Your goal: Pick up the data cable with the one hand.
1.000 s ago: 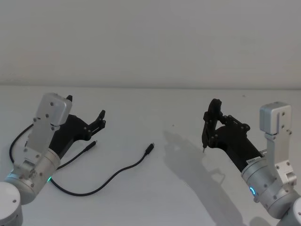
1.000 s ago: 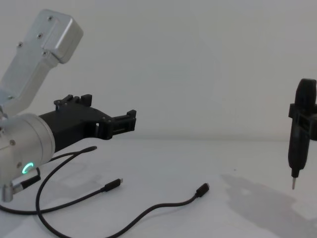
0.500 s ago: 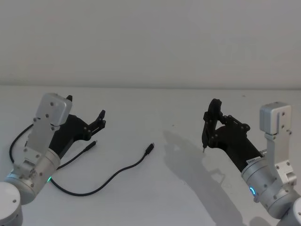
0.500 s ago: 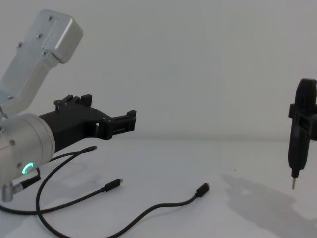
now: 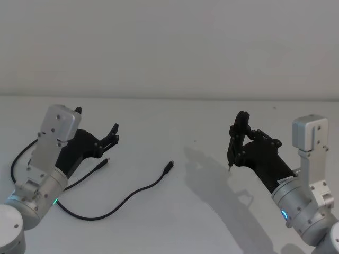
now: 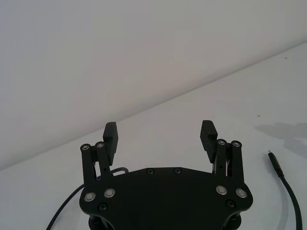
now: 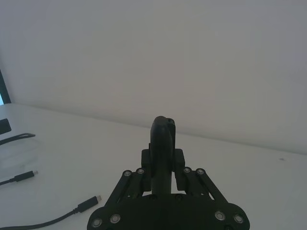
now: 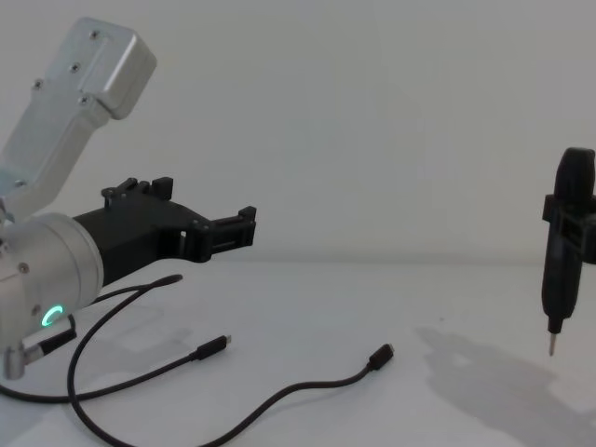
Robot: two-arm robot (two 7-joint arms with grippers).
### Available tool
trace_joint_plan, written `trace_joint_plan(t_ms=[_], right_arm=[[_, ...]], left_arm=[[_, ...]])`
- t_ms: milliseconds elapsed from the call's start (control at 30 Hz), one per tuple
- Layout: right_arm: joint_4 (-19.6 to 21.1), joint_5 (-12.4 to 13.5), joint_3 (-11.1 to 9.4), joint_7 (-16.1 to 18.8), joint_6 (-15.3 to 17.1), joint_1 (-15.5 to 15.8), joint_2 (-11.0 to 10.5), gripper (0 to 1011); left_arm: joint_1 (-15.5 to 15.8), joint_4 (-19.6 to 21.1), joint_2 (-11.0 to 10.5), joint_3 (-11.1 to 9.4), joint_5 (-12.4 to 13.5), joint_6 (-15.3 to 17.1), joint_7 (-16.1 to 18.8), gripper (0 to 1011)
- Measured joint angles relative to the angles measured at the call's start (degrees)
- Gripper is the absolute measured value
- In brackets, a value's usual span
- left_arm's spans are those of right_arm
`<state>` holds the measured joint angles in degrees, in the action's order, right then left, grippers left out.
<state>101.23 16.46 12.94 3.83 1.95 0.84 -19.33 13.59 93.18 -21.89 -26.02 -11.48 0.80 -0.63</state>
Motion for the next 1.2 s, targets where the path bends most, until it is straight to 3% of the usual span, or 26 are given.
trace_joint_plan(t_ms=[1200], right_arm=[[0.0, 0.0, 0.0, 0.0, 0.0, 0.0, 0.0, 275]], left_arm=[[0.0, 0.0, 0.0, 0.0, 0.0, 0.0, 0.0, 1001]])
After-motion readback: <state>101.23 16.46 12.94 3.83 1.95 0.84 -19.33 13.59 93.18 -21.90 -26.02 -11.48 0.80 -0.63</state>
